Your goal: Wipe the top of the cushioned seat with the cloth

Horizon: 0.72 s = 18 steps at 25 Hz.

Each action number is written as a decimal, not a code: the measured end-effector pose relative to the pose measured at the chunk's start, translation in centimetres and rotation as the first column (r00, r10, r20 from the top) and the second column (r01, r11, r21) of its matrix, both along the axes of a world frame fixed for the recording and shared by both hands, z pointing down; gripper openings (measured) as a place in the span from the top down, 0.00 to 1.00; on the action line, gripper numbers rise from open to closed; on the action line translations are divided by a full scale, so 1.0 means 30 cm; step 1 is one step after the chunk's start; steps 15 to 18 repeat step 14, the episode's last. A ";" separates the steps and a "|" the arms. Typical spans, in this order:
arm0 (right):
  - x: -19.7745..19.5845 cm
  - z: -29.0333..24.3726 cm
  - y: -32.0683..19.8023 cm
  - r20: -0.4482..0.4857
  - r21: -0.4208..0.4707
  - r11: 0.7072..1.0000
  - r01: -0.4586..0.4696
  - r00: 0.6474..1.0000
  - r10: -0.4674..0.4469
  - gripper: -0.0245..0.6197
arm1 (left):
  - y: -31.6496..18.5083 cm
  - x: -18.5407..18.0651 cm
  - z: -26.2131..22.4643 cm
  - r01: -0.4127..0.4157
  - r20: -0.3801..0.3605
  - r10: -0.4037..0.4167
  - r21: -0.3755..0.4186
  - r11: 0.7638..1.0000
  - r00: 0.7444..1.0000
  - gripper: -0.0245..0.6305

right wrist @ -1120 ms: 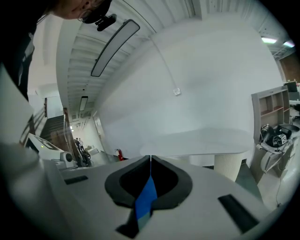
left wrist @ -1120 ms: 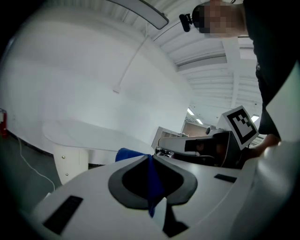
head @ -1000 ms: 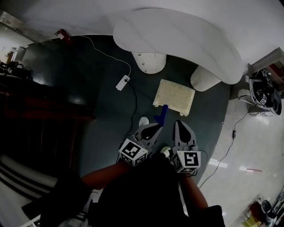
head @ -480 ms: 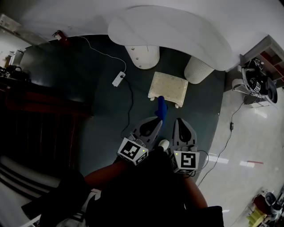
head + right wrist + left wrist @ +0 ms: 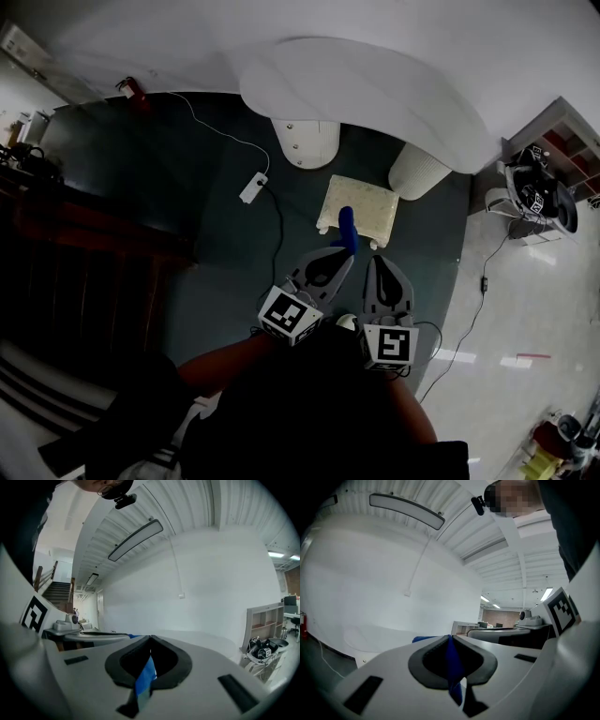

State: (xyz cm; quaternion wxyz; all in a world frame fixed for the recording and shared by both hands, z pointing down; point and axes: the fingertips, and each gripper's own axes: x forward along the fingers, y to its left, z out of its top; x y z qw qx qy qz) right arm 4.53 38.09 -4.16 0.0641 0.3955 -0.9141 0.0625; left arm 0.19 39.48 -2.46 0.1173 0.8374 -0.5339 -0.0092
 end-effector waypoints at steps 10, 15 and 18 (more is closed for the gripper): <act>-0.101 -0.057 -0.053 0.004 0.038 0.999 0.001 1.000 -0.001 0.91 | -0.025 -0.092 -0.075 0.004 0.036 -0.007 0.082 0.997 0.999 0.91; -0.139 -0.073 -0.052 0.003 0.053 0.999 0.010 1.000 -0.010 0.91 | -0.009 -0.123 -0.085 0.004 0.032 -0.006 0.092 0.996 0.999 0.91; -0.139 -0.073 -0.052 0.003 0.053 0.999 0.010 1.000 -0.010 0.91 | -0.009 -0.123 -0.085 0.004 0.032 -0.006 0.092 0.996 0.999 0.91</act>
